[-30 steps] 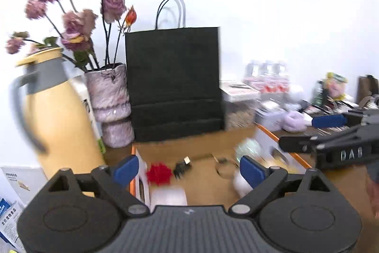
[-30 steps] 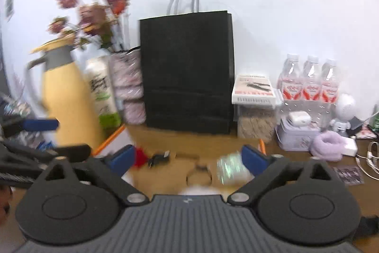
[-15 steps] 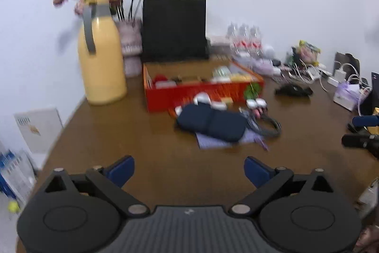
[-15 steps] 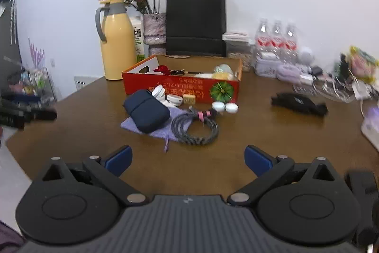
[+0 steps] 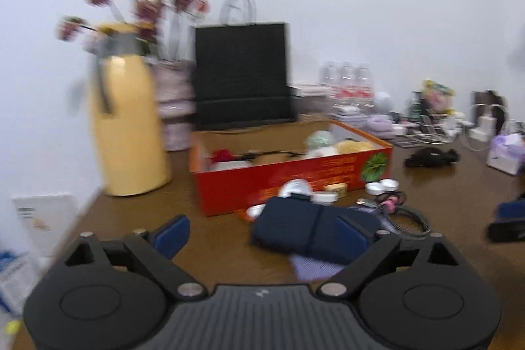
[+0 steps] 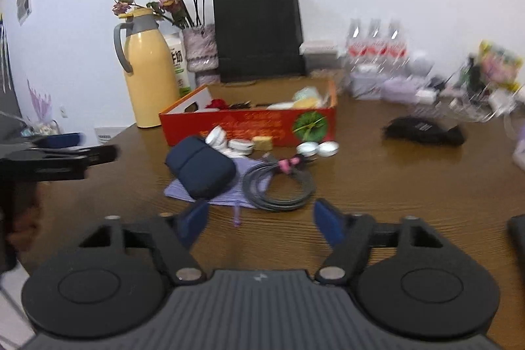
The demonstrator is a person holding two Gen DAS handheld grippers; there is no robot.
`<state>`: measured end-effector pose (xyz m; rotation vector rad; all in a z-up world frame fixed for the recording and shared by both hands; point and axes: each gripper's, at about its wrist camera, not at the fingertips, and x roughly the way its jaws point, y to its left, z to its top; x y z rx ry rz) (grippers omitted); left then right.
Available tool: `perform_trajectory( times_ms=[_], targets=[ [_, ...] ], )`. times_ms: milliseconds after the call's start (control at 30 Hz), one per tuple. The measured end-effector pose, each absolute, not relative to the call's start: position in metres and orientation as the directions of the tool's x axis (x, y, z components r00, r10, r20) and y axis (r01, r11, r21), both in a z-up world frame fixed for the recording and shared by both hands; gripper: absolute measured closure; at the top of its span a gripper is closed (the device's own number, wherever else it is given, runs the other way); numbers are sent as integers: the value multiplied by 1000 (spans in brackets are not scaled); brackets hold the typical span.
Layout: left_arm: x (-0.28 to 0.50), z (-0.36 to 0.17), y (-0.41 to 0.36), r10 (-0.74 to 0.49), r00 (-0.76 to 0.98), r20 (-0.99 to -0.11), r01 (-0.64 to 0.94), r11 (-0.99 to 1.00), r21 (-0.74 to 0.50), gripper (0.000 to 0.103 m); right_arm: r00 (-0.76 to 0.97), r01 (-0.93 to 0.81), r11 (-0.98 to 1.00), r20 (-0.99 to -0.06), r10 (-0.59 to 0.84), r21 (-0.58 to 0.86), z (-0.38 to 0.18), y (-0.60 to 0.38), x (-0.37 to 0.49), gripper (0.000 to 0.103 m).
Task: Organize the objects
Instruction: 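Grasp the navy blue zip case with the right gripper, then the left gripper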
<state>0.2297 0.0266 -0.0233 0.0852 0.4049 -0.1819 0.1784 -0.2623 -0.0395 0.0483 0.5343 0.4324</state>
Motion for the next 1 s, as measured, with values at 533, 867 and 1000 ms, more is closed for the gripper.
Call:
perform_trajectory(
  times_ms=[533, 867, 1000],
  targets=[
    [316, -59, 53, -345, 799, -492, 255, 936, -241, 76, 728, -286, 880, -512, 456, 378, -92, -188, 288, 71],
    [177, -55, 50, -326, 711, -623, 160, 938, -308, 76, 622, -424, 849, -579, 527, 316, -74, -206, 222, 74],
    [148, -44, 47, -312, 739, -597, 193, 947, -256, 57, 623, -433, 849, -581, 524, 301, -80, -213, 205, 72]
  ],
)
